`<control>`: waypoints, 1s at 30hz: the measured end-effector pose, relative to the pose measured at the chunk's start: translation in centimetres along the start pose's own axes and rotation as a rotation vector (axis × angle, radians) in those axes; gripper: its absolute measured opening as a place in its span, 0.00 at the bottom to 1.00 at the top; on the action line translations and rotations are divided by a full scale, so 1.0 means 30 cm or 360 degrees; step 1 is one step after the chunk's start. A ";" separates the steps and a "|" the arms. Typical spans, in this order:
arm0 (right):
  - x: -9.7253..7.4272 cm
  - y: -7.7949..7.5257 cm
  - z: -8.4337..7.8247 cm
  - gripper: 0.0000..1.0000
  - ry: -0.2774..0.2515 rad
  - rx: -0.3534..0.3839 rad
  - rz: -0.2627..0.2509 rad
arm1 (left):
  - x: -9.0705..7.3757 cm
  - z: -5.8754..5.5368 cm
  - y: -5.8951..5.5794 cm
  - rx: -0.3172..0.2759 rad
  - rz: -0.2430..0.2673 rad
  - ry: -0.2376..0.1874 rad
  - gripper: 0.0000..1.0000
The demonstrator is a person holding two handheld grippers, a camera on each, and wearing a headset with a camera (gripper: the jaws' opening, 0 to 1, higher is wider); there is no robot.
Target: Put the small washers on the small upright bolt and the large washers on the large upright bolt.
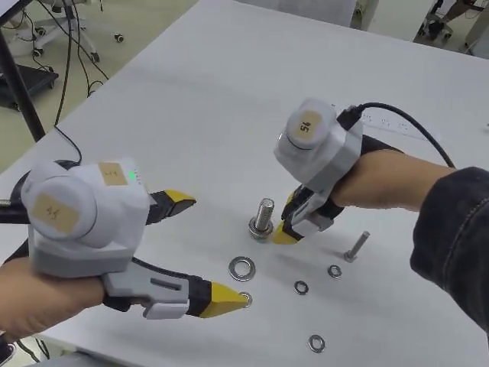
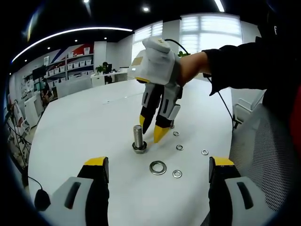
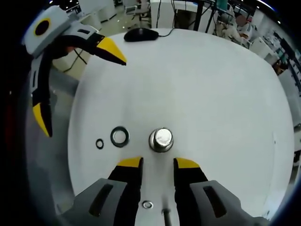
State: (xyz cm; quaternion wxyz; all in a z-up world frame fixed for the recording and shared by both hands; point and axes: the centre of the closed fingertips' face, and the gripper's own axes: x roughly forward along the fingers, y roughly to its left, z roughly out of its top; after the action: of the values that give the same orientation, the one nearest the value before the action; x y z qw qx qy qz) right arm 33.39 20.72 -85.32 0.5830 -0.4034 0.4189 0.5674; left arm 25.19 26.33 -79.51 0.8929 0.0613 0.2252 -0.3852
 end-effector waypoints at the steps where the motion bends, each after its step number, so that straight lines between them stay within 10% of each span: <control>1: -0.004 0.003 -0.002 0.27 -0.0002 0.0000 -0.0003 | 0.000 0.001 0.000 0.0000 -0.0001 -0.0002 0.88; 30: -0.075 0.163 -0.012 0.28 -0.0066 -0.0025 0.0031 | 0.005 0.006 -0.002 0.0009 -0.0011 -0.0007 0.87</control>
State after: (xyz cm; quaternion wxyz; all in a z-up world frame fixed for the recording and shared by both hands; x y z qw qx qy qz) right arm 28.48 19.79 -83.29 0.5828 -0.3919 0.4061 0.5847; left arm 25.30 26.13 -79.43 0.8918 0.0624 0.2223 -0.3890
